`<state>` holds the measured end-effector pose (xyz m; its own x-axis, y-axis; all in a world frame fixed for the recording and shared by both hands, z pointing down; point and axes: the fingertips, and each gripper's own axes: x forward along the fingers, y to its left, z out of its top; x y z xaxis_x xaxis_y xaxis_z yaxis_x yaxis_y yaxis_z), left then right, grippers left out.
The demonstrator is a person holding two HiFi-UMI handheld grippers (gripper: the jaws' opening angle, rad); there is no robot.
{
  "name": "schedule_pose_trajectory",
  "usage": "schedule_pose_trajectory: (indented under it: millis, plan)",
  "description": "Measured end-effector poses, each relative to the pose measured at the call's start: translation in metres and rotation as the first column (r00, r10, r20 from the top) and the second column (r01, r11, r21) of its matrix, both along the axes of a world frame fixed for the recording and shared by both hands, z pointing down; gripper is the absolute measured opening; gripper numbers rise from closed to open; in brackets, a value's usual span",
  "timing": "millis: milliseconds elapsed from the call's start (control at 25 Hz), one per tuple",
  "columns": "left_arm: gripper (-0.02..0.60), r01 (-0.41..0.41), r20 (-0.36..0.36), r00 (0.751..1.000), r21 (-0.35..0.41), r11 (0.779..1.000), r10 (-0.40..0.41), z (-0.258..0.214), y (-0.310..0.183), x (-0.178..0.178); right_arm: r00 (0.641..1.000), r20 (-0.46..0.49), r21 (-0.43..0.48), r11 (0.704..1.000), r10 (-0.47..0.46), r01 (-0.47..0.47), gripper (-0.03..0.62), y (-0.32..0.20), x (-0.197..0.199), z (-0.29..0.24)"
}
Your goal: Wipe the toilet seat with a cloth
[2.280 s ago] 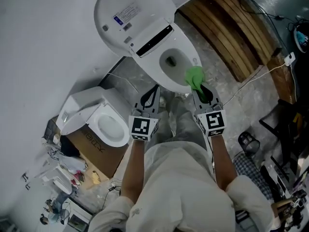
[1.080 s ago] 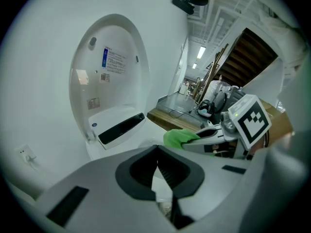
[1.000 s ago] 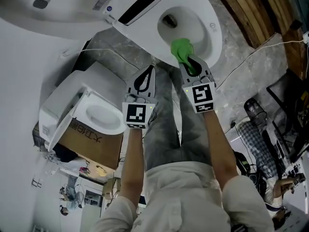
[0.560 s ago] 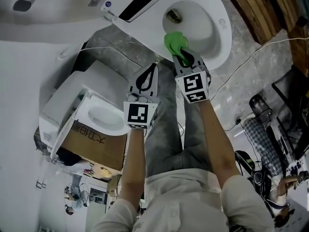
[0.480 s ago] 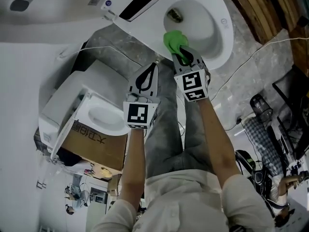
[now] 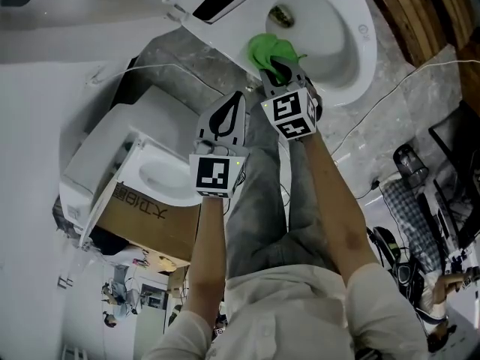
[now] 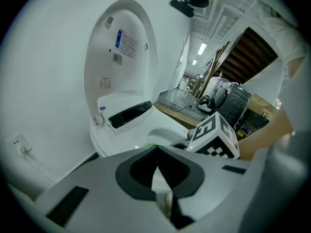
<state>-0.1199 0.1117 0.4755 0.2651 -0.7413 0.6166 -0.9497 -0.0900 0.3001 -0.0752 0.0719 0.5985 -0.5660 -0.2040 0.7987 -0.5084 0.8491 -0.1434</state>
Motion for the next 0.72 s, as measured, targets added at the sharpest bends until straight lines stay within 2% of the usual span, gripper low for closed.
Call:
schedule_pose_trajectory:
  millis: [320, 720]
  plan:
    - [0.012, 0.007, -0.018, 1.0, -0.003, 1.0, -0.007, 0.005, 0.004, -0.003, 0.999, -0.018, -0.049, 0.998, 0.03, -0.031, 0.049, 0.006, -0.006, 0.011]
    - [0.012, -0.019, -0.031, 0.999, -0.029, 0.999, 0.018, 0.012, 0.012, 0.009, 0.998, -0.033, -0.057, 0.997, 0.058, -0.059, 0.048, 0.018, 0.008, 0.011]
